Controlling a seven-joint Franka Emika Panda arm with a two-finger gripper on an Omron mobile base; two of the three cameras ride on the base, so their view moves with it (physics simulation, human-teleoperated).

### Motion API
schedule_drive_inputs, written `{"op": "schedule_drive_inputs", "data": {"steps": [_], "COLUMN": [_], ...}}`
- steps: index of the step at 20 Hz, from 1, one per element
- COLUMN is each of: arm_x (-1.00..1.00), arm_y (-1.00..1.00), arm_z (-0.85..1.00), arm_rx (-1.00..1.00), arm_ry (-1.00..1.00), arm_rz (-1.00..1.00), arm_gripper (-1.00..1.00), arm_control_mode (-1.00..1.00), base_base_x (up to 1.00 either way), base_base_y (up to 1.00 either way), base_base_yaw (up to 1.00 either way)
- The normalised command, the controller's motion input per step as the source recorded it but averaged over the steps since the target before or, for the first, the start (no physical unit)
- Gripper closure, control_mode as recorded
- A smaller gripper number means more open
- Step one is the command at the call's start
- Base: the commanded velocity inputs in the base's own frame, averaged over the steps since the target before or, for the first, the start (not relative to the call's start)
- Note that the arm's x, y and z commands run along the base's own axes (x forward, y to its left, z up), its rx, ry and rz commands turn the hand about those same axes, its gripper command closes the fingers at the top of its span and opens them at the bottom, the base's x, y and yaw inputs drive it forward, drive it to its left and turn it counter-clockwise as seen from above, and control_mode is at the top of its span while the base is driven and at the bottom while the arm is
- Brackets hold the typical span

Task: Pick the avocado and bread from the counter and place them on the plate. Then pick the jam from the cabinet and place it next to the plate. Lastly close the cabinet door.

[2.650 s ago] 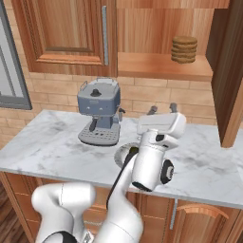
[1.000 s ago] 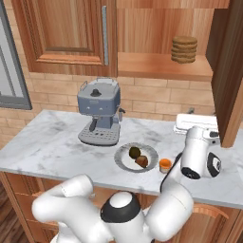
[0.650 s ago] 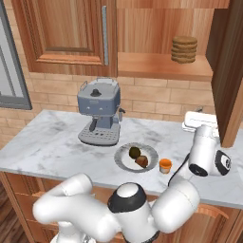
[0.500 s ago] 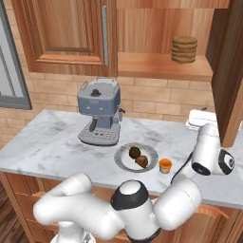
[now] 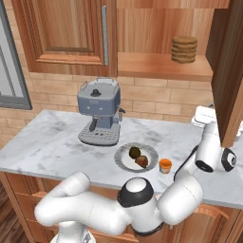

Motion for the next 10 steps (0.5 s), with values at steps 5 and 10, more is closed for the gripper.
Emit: {"op": "schedule_drive_inputs", "data": {"steps": [5,10], "arm_x": [0.0,0.0], "arm_y": [-0.23,-0.19], "arm_z": [0.0,0.0], "arm_rx": [-0.07,-0.15], "arm_ry": [-0.14,-0.2], "arm_rz": [0.0,0.0], "arm_gripper": [-1.0,-1.0], "arm_control_mode": [-1.0,-1.0], "base_base_x": [0.0,0.0], "base_base_y": [0.0,0.0], "base_base_yaw": [0.0,0.0]}}
